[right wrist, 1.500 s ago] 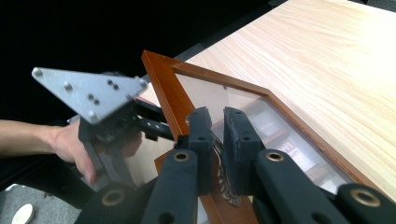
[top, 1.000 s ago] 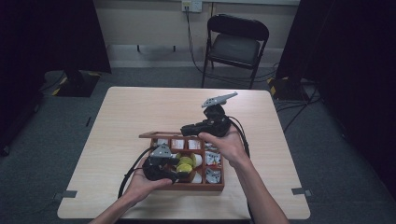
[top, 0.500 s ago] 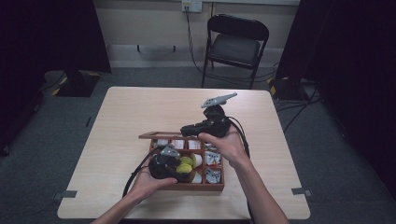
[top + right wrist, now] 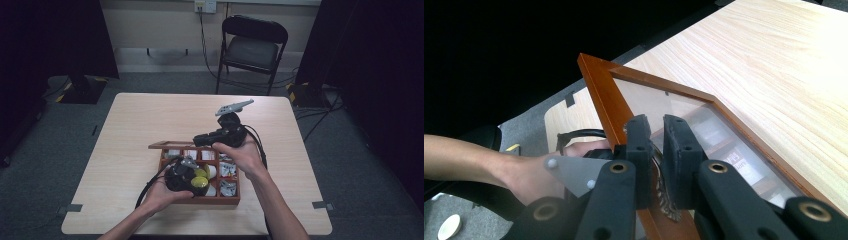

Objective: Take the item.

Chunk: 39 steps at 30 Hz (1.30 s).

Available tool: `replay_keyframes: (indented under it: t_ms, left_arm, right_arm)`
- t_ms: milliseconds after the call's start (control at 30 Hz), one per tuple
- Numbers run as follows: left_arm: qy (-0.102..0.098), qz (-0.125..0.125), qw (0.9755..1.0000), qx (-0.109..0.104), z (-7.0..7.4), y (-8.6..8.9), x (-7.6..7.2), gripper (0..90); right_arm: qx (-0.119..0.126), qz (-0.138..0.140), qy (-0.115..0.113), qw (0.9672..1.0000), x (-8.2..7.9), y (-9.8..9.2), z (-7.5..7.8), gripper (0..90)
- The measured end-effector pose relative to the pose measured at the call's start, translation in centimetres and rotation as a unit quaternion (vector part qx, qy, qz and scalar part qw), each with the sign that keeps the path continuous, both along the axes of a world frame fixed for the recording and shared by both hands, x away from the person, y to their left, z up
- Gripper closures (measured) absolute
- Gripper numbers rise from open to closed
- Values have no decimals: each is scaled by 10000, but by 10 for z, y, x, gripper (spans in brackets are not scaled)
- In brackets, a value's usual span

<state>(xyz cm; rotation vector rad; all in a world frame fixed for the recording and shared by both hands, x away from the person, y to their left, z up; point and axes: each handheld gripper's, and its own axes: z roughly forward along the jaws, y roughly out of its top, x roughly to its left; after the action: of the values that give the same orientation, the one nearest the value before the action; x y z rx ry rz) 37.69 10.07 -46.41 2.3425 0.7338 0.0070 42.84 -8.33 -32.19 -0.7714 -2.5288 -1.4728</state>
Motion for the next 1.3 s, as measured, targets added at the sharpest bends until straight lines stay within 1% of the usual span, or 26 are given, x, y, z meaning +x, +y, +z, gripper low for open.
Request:
replay_keyframes:
  t_ms: [33, 133, 167, 200, 267, 300, 367, 400, 433, 467, 700, 767, 800, 900, 1000, 1033, 1067, 1100, 1233, 1267, 1300]
  left_arm:
    - [20, -25, 10000, 10, 0, -1, 1, 328]
    - [-4, -102, 9999, 62, -1, -3, 4, 329]
    - [27, -118, 9999, 23, -1, -4, 4, 329]
    - [44, -120, 9999, -5, -1, -5, 4, 329]
    - [-1, -110, 9999, 51, -1, -6, 5, 338]
    - [8, -81, 10000, 21, -1, -6, 5, 340]
    - [0, -94, 9999, 46, -1, -6, 5, 344]
    - [11, -64, 10000, 7, -1, -6, 5, 344]
    - [-19, -129, 9999, 38, -1, -6, 5, 372]
    - [-38, -122, 9999, 55, -1, -7, 4, 380]
    - [-43, -144, 9999, 27, -1, -6, 3, 385]
    - [-55, -179, 9998, 69, -1, -5, 3, 385]
    - [-55, -123, 9999, -2, -1, -5, 2, 385]
    - [-95, -144, 9999, -1, 0, -4, 2, 385]
    - [-107, -138, 9998, -128, 2, -1, 0, 385]
    - [-114, -120, 9998, -138, 3, 0, -1, 385]
    - [-143, -117, 9998, -94, 3, 1, -1, 385]
    - [-143, -117, 9998, -94, 3, 1, -1, 385]
    - [-215, -200, 9996, 44, 5, 4, -5, 385]
    - [-215, -194, 9996, 28, 5, 5, -6, 385]
    - [-202, -79, 9997, -127, 7, 6, -7, 385]
  right_arm:
    - [-2, -2, -1, 10000, 0, 0, 0, 823]
    - [-2, -3, 0, 10000, 0, 0, 0, 823]
    - [1, 0, 0, 10000, 0, 0, 0, 823]
    - [0, -1, 0, 10000, 0, 0, 0, 823]
    - [0, 0, 1, 10000, 0, 0, 0, 823]
    - [0, 1, -1, 10000, 0, 0, 0, 823]
    - [0, 2, -2, 10000, 0, 0, 0, 823]
    - [1, 3, -2, 10000, 0, 0, 0, 823]
    - [-1, 2, 0, 10000, 0, 0, 0, 823]
    - [-1, 1, 0, 10000, 0, 0, 0, 823]
    - [0, 1, 4, 10000, 0, 0, 0, 823]
    - [0, 2, 5, 10000, 0, 0, 0, 823]
    - [4, 7, 7, 10000, 0, 0, 0, 823]
    - [4, 7, 9, 10000, 0, 0, 0, 823]
    - [7, 8, 13, 10000, 0, 0, 0, 823]
    - [8, 6, 15, 10000, 0, 0, 0, 823]
    - [9, 6, 14, 10000, 0, 0, 0, 823]
    - [11, 8, 14, 10000, 0, 0, 0, 823]
    - [12, 11, 13, 10000, 0, 0, 0, 823]
    - [12, 11, 15, 10000, 0, 0, 0, 823]
    - [11, 13, 18, 10000, 0, 0, 0, 823]
